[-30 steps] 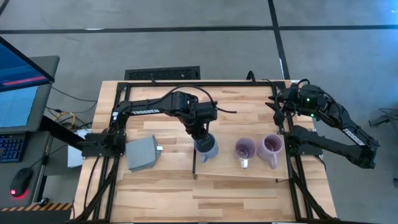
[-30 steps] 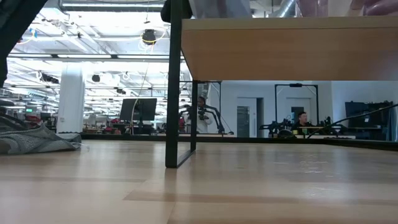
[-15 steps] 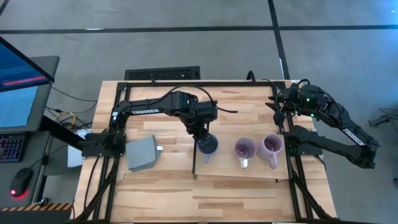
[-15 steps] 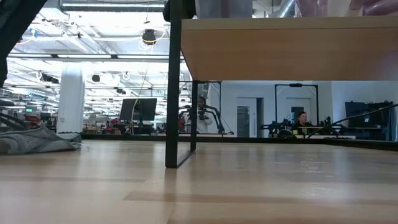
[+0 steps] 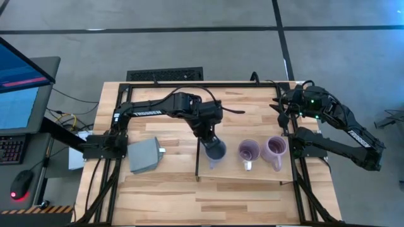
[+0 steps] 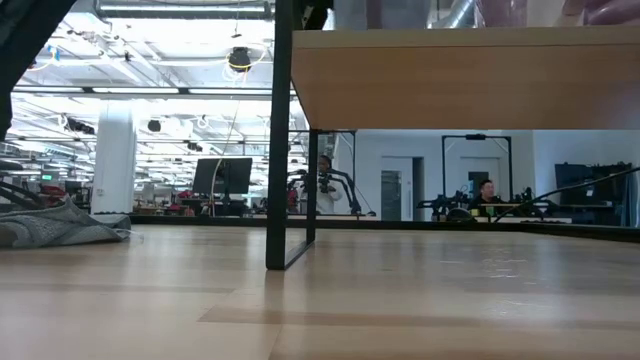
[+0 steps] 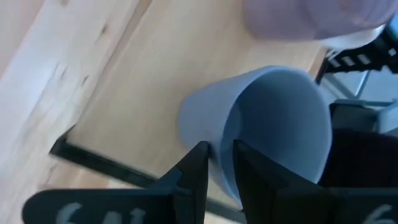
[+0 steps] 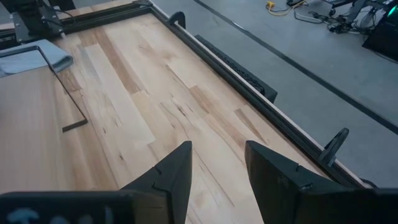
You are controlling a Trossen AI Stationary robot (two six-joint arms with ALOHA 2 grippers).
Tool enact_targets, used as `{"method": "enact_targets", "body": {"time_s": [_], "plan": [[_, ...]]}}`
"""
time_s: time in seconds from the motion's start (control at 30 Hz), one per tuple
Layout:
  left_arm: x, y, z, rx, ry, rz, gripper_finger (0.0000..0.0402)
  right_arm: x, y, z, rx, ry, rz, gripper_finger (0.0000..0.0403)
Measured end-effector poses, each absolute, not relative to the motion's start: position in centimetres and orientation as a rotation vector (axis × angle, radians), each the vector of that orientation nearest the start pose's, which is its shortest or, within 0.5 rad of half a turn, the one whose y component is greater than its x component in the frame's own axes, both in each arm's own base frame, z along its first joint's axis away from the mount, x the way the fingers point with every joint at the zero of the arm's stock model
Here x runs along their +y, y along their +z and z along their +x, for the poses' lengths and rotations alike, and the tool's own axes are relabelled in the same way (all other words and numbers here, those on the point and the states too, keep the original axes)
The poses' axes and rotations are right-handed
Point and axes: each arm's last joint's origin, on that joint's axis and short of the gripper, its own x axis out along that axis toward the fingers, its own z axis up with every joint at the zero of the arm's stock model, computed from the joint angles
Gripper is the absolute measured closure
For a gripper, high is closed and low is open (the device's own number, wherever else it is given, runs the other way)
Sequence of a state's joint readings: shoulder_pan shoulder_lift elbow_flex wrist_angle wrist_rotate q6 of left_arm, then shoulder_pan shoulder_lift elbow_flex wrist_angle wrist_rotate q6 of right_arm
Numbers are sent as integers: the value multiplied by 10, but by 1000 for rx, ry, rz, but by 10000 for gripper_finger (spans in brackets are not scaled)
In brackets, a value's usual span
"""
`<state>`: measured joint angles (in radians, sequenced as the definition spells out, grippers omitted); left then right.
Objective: Stack small to large cups/mugs on shelf
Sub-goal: Put the blue mug on the shelf
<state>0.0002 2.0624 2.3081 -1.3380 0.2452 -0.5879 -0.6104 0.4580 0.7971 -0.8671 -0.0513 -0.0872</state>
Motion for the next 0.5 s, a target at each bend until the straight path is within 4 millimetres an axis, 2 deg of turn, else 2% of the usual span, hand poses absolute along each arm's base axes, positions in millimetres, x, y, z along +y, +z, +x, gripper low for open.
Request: {"method": "enact_targets", "body": {"time_s": [0.5], "plan": [[-6,369,411,1137,128,-708,359,-43,310,65,529,-522,90,232]]}}
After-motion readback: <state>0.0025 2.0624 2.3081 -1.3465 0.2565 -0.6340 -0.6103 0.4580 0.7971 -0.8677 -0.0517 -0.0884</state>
